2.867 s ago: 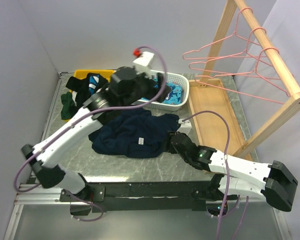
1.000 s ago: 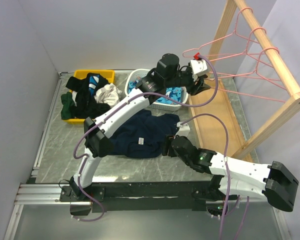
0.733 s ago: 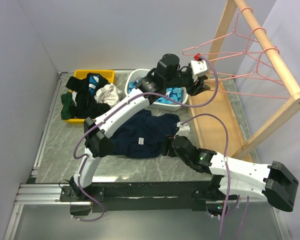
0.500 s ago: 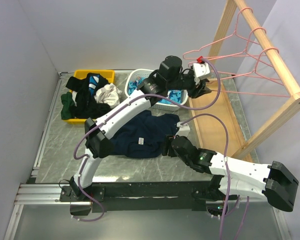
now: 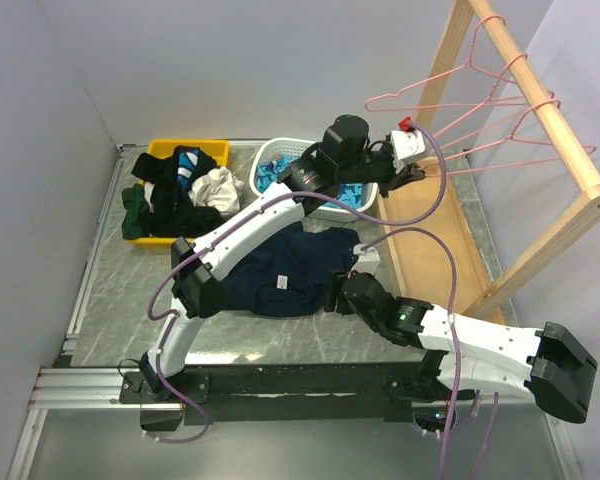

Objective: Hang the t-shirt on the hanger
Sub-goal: Pick up the hanger from the clothesline.

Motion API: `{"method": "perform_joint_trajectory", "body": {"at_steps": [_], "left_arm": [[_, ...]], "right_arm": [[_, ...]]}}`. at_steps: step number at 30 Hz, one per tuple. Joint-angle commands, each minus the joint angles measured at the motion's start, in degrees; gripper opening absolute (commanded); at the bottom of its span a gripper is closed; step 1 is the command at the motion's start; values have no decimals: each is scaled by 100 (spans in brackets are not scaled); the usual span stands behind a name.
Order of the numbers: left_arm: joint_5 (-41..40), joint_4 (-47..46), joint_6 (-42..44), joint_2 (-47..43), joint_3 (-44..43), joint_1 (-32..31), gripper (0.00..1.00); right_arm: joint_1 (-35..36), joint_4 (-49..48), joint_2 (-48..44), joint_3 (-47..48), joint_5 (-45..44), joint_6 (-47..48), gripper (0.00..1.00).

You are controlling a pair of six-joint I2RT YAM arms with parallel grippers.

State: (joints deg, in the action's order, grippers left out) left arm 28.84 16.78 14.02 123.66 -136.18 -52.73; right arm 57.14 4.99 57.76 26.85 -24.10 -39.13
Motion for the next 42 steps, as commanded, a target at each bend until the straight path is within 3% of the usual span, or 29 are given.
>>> {"method": "perform_joint_trajectory", "body": {"at_steps": [1,25,42], "left_arm": [[16,-579,-127,-403,82,-44,1],[359,-368,-356,-1300,908,96,1],[96,-562,-936,-3092,3360,448,1]], "right_arm": [[51,10,-142,83,-227,11,70],[42,169,-247,163,-455,73,71],[42,704,-677,391,-631,187,77]]}}
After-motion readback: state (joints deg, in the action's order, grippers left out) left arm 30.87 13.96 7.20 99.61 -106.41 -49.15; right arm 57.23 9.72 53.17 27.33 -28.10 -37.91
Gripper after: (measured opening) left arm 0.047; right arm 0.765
